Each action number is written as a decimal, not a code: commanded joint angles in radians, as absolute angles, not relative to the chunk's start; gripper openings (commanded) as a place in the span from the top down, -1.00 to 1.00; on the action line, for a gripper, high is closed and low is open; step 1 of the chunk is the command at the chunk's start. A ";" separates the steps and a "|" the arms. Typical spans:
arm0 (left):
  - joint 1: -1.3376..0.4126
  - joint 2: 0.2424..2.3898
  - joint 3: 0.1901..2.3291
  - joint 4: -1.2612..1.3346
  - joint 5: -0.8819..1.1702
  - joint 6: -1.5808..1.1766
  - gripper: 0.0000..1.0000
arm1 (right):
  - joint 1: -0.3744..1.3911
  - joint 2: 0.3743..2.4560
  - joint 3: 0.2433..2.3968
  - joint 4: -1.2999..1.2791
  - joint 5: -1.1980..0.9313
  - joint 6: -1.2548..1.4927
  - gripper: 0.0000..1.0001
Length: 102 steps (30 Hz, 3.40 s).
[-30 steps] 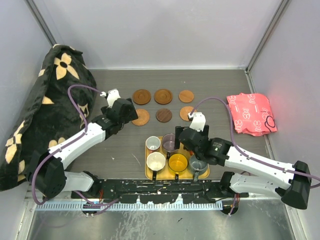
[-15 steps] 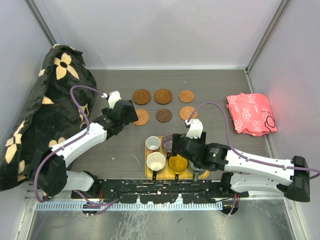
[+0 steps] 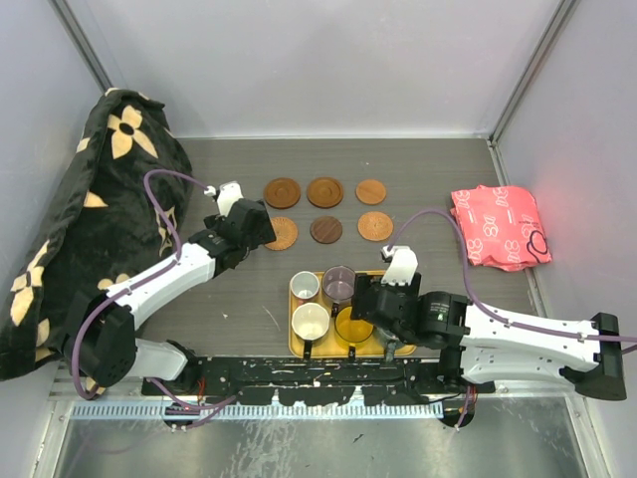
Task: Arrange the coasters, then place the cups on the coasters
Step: Pick up the cup from the tray.
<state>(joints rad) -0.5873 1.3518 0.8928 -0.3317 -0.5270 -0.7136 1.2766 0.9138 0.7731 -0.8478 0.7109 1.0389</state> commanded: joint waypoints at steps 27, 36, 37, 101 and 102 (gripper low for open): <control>-0.580 1.379 0.903 -0.295 -0.531 -0.713 -0.96 | 1.327 0.836 0.772 -1.010 0.707 1.193 -0.46; -0.578 1.380 0.902 -0.296 -0.528 -0.713 -0.96 | 1.327 0.813 0.757 -1.033 0.723 1.216 -0.36; -0.578 1.380 0.901 -0.295 -0.528 -0.714 -0.97 | 1.327 0.815 0.758 -1.034 0.730 1.218 -0.36; -0.571 1.402 0.908 -0.304 -0.511 -0.721 -0.96 | 1.338 0.898 0.852 -1.117 0.425 1.124 -0.16; -0.569 1.402 0.908 -0.305 -0.512 -0.722 -0.96 | 1.338 0.896 0.853 -1.129 0.420 1.130 -0.15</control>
